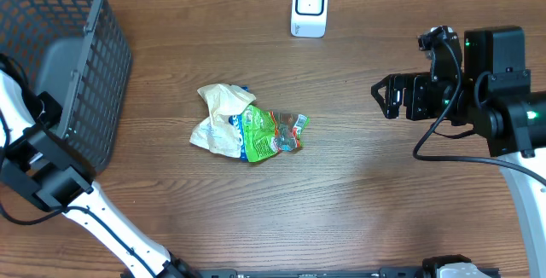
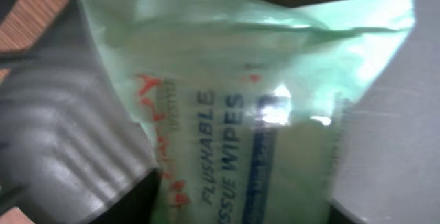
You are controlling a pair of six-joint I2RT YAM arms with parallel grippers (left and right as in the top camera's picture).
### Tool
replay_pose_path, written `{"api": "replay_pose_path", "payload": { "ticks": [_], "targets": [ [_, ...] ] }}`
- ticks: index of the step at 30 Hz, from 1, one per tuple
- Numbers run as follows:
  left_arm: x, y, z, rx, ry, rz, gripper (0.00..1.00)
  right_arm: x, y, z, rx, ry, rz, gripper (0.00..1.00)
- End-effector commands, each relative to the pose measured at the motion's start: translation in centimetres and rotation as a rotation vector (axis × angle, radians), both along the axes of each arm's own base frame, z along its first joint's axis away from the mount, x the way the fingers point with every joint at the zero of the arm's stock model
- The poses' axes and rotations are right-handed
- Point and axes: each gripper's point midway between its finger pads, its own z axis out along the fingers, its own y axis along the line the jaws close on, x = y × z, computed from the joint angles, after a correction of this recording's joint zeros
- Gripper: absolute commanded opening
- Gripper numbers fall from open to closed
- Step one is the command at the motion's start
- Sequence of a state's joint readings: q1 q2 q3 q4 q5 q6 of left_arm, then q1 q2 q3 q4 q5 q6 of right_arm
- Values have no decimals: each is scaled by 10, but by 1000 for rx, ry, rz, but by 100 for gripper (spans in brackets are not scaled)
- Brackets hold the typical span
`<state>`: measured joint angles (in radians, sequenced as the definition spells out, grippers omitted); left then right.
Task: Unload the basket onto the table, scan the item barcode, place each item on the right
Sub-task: 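Reach the left gripper into the basket and grasp the green wipes pack, then lift the wipes pack out and place it beside the snacks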
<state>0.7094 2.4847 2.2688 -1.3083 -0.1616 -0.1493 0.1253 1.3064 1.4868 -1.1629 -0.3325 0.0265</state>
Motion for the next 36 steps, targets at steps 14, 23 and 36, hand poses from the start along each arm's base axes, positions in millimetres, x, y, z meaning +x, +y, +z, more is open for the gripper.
{"api": "replay_pose_path", "payload": {
  "ticks": [14, 23, 36],
  "targets": [
    [27, -24, 50, -74, -113, -39, 4, 2, 0, 6, -4, -22, -2, 100],
    [51, -43, 194, 11, -465, -105, 4, 2, 2, 7, 5, -21, 5, 100],
    [-21, -176, 428, 245, -934, -335, 4, 1, 3, 7, 11, -21, 9, 100]
  ]
}}
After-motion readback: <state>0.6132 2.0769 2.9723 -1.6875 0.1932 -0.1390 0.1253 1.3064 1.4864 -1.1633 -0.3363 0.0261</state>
